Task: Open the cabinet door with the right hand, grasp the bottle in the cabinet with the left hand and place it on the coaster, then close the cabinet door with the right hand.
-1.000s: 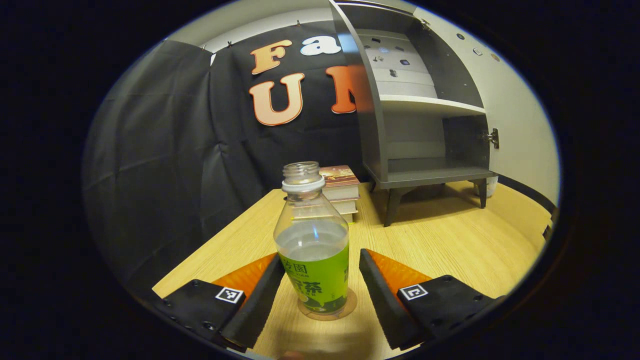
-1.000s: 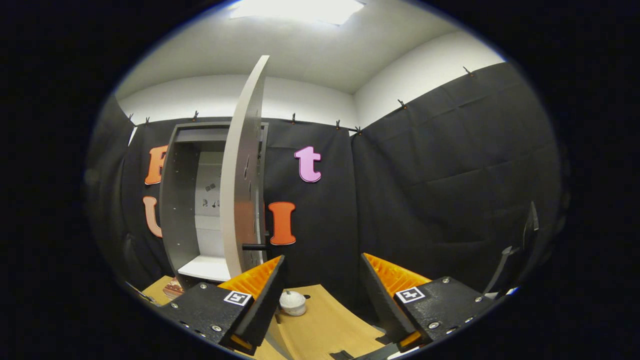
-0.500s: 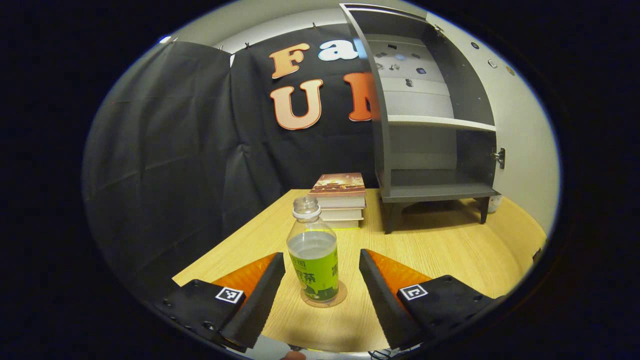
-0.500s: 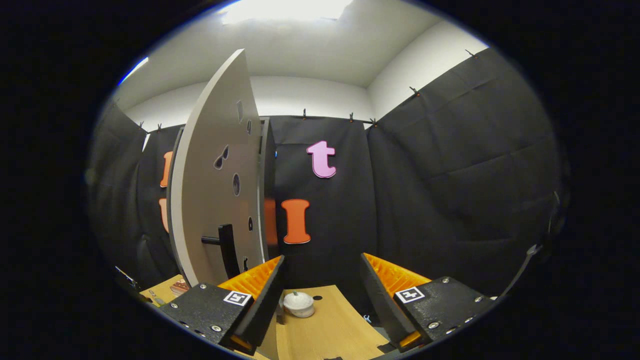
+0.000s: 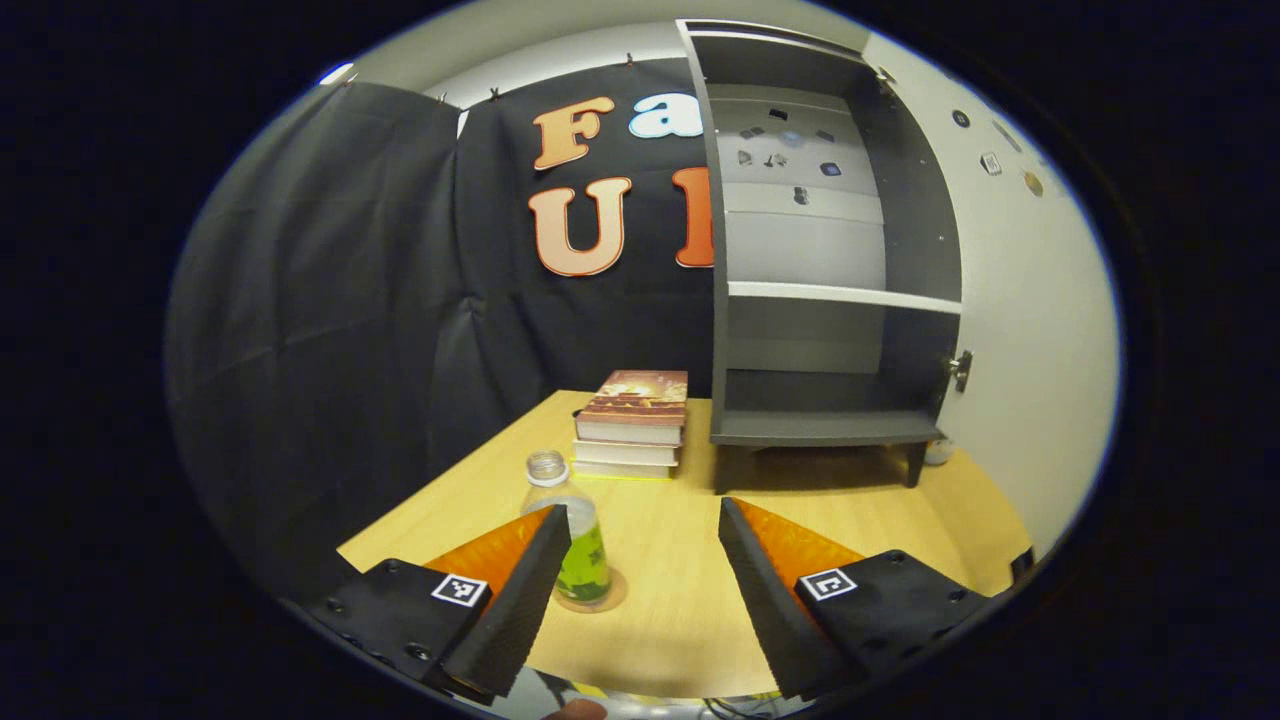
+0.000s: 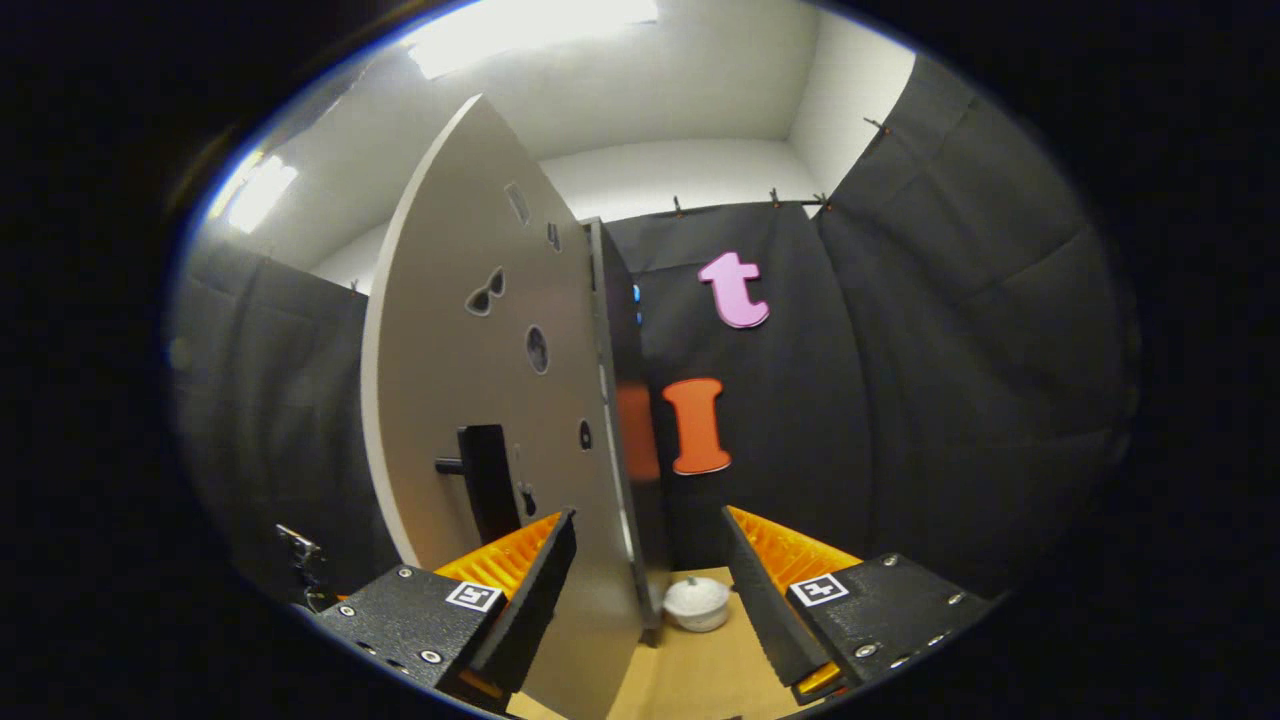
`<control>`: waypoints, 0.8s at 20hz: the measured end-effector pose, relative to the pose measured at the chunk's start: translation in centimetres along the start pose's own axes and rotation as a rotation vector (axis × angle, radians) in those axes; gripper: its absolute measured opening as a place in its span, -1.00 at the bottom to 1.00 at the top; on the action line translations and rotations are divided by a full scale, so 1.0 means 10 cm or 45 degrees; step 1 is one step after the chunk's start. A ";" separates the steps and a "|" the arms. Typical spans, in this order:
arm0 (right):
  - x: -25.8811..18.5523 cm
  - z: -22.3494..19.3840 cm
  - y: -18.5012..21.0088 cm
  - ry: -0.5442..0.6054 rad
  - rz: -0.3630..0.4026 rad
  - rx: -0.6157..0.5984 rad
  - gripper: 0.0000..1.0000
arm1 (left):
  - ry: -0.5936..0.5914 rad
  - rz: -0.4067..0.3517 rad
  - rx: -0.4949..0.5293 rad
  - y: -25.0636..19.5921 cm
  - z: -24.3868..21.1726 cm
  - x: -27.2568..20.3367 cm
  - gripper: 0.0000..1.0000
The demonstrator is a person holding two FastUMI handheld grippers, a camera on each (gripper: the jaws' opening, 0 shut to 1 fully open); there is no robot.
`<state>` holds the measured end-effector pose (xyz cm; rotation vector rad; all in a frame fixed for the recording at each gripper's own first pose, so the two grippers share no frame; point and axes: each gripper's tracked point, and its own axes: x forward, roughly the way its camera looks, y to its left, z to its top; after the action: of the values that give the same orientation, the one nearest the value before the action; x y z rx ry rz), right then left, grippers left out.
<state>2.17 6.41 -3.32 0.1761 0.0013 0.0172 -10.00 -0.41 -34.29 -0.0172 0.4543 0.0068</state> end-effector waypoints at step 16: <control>0.15 -0.14 0.37 0.017 0.488 0.154 0.74 | -0.223 0.034 -0.006 -0.23 1.04 -0.32 0.94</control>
<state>3.60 10.30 -4.07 0.2950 -0.0181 0.4011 -8.27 -2.49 -23.47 -0.0153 0.2790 0.0351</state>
